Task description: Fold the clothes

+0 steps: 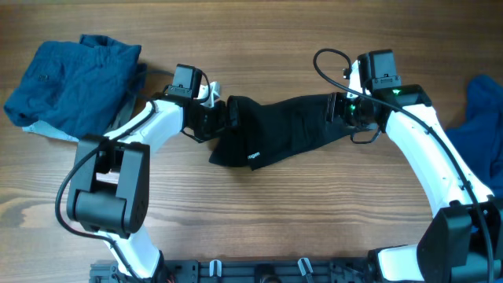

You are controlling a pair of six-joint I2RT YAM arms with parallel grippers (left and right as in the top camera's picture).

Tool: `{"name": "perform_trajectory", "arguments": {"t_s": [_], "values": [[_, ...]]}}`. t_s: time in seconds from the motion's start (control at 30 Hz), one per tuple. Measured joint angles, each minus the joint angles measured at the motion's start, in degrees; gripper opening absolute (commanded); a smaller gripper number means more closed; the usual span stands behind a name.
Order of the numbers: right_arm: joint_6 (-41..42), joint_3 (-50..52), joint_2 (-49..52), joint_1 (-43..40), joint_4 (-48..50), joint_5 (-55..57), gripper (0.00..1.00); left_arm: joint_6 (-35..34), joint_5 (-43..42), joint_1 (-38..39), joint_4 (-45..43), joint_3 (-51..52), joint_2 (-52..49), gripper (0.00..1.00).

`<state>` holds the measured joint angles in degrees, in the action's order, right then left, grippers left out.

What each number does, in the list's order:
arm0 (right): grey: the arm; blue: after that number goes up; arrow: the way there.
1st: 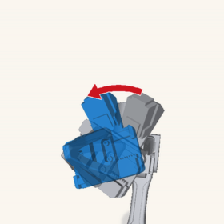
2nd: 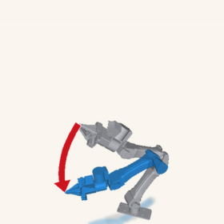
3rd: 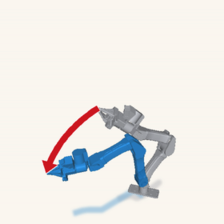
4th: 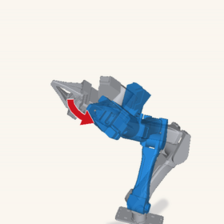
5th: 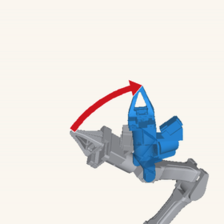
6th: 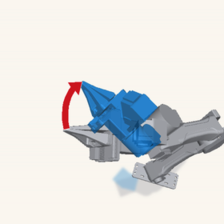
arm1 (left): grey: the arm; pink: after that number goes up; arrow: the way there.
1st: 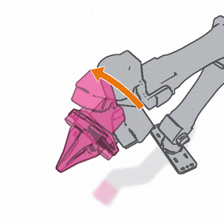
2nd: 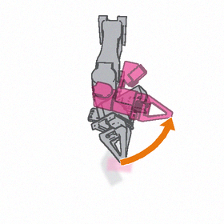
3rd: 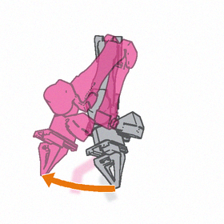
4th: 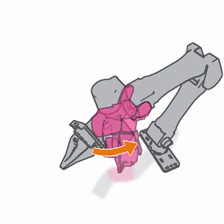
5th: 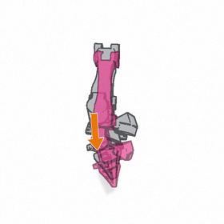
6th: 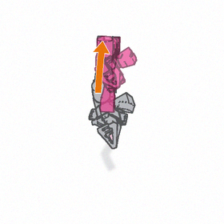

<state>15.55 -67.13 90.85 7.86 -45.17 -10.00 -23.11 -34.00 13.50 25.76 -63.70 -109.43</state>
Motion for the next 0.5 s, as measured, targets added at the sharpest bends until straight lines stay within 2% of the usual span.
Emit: {"name": "perform_trajectory", "arguments": {"t_s": [0.03, 0.07, 0.27, 0.4, 0.5], "values": [[0.0, 0.0, 0.0, 0.0, 0.0, 0.0, 0.6, 0.39, -1.03, 0.0, -0.46, 0.0, -0.24, 0.9], [-0.02, 0.0, 0.0, 0.0, -0.02, 0.0, 0.6, 1.44, -1.68, 0.0, -0.72, 0.09, -0.39, 0.9], [-0.46, 0.0, 0.0, 0.0, -0.42, 0.0, 0.61, 5.64, -4.9, -0.55, 4.42, 0.15, -0.83, 0.94], [-0.85, 0.0, 0.0, 0.0, -0.63, 0.0, 0.61, 9.31, -8.04, -4.37, 6.25, 0.42, -1.03, 0.99], [-0.85, 0.0, 0.0, 0.0, -0.63, 0.0, 0.61, 13.25, -11.17, -6.75, 6.71, 0.55, -1.4, 1.0]]}}
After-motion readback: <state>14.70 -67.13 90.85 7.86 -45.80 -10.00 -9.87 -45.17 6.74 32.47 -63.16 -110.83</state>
